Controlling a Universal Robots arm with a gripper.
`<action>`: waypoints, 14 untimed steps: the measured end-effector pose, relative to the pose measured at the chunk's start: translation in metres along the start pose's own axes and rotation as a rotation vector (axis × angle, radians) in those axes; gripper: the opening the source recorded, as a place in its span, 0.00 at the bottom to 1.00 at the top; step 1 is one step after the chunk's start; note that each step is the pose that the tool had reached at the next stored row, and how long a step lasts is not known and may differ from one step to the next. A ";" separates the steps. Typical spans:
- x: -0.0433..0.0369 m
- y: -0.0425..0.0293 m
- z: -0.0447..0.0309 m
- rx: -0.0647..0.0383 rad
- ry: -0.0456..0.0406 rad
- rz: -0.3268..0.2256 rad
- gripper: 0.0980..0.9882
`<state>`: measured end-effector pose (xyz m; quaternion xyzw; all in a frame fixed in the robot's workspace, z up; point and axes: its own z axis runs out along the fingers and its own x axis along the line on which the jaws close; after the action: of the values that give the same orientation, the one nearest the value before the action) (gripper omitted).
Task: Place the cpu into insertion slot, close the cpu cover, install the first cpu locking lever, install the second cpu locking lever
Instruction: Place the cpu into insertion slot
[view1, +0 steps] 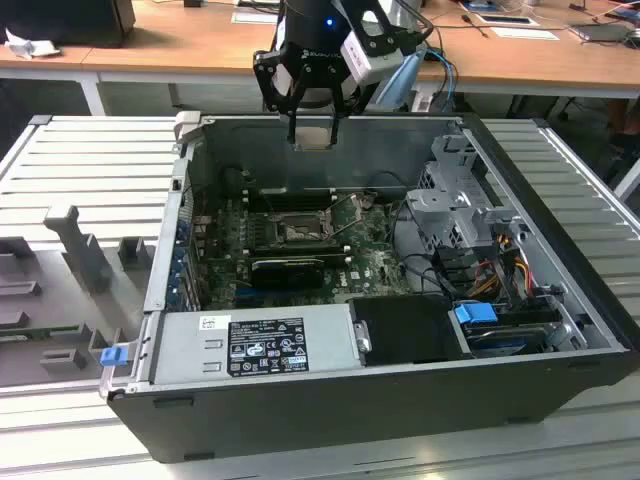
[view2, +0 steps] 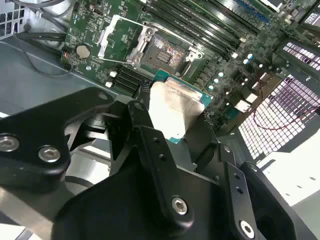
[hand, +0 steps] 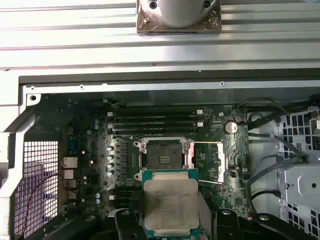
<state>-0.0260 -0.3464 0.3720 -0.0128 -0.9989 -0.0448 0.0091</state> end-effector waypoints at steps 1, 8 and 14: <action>0.0006 0.0000 0.0000 0.000 -0.0001 0.001 0.48; 0.0025 -0.0001 0.0007 -0.001 -0.0038 0.048 0.48; 0.0025 -0.0002 0.0014 -0.001 -0.0037 0.048 0.48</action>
<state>-0.0284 -0.3464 0.3707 -0.0368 -0.9983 -0.0450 0.0083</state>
